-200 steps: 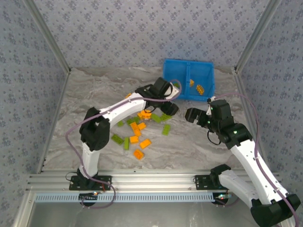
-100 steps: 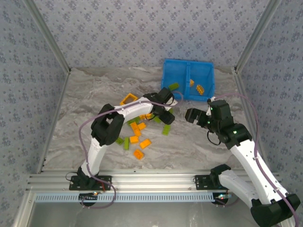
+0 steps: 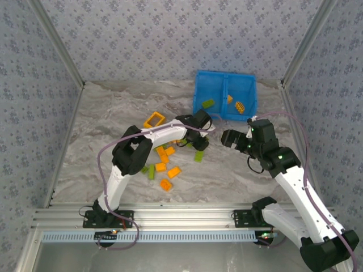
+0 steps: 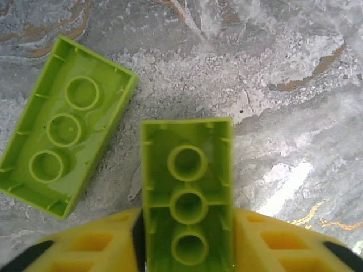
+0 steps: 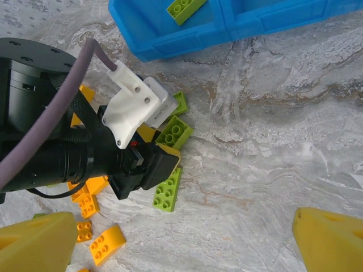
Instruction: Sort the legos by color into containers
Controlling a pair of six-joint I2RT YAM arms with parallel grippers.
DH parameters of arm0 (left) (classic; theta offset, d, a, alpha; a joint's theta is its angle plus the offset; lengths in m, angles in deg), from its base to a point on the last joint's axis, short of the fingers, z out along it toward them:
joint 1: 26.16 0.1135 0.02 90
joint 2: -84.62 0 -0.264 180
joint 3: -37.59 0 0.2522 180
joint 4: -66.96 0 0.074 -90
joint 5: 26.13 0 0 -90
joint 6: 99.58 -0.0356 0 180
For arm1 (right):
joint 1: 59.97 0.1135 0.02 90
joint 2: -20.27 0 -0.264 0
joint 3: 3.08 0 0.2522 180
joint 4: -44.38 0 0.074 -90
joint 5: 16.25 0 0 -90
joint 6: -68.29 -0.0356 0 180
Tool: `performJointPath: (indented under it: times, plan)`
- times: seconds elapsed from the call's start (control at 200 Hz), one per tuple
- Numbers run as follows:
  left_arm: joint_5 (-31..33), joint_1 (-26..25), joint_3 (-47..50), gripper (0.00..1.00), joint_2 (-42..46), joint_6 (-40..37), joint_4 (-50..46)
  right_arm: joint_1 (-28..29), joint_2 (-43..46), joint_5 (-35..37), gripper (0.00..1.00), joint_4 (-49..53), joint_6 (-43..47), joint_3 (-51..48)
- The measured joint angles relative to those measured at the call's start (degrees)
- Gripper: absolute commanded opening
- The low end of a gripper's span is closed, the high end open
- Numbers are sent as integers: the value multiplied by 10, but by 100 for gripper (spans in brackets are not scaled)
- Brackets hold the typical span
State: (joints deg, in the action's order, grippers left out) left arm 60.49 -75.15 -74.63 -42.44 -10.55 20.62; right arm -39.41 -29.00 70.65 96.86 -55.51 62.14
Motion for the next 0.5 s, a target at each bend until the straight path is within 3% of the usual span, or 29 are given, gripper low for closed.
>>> performJointPath:
  times: [0.255, 0.5]
  plan:
    - [-18, -2, 14, 29, 11, 10, 31, 0, 2, 0, 100, 0, -2, 0]
    - [8, -3, 5, 29, 96, 15, 39, 0, 21, 1, 100, 1, -3, 0]
